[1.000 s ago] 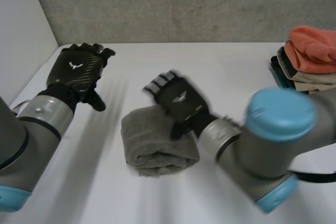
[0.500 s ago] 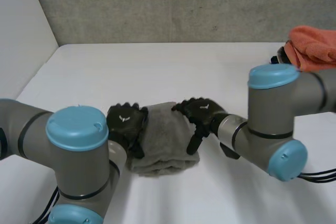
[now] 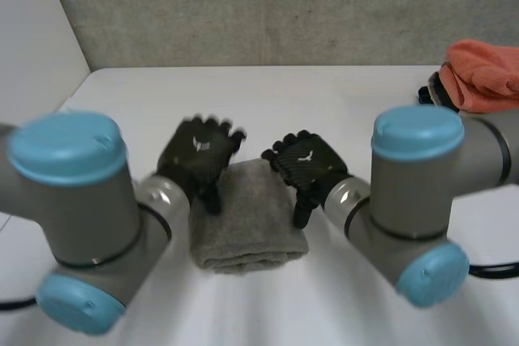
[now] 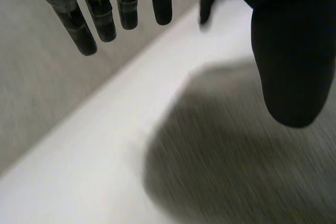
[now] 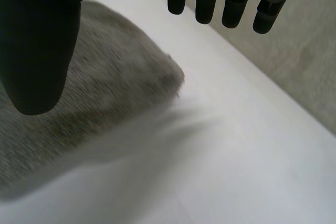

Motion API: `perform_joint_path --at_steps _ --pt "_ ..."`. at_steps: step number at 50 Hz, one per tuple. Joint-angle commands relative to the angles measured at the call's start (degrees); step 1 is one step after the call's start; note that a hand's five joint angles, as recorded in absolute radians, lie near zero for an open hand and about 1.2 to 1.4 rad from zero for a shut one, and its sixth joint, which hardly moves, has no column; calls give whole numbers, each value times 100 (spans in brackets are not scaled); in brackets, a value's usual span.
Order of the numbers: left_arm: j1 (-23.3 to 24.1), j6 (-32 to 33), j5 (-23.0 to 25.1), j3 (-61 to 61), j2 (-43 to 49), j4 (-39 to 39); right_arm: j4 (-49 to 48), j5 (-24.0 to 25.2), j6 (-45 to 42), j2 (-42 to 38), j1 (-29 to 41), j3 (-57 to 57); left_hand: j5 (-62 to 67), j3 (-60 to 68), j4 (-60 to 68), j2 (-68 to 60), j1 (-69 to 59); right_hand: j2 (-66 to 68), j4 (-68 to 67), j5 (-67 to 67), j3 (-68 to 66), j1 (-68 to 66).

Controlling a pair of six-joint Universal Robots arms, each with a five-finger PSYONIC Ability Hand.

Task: Fold the laundry.

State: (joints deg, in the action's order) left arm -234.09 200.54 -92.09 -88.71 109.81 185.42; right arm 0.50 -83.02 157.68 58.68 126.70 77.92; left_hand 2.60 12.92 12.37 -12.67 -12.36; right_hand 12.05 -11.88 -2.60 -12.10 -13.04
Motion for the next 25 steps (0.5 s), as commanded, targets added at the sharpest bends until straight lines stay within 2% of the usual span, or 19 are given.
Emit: perform_joint_path --at_steps 1,3,4,8,10,12,25 --pt "-260 -199 1349 714 -355 -269 -1341 40 -44 452 416 1496 -172 -203 -149 178 147 -205 188 260 210 304" --pt "-295 -295 1797 881 -355 -462 -1866 40 -167 443 513 1891 -172 -203 -149 178 147 -205 188 260 210 304" --pt "-365 -392 2261 1038 -347 -672 -2079 40 -220 426 557 1998 -172 -203 -149 178 147 -205 188 260 210 304" --pt "-505 -629 3211 1311 -303 -1112 -2721 40 -492 250 733 2263 -155 -186 -132 162 131 -205 188 260 210 304" --pt "-550 -691 3451 1382 -268 -1209 -2862 32 -580 101 759 2271 -155 -186 -132 162 130 -205 188 260 210 304" --pt "-576 -709 3601 1409 -206 -1236 -3056 14 -703 -66 768 2254 -155 -186 -132 162 130 -205 188 260 210 304" --pt "-524 -683 3575 1391 -74 -1227 -3285 32 -923 -682 751 1797 -71 -102 -48 77 46 -80 62 134 84 178"
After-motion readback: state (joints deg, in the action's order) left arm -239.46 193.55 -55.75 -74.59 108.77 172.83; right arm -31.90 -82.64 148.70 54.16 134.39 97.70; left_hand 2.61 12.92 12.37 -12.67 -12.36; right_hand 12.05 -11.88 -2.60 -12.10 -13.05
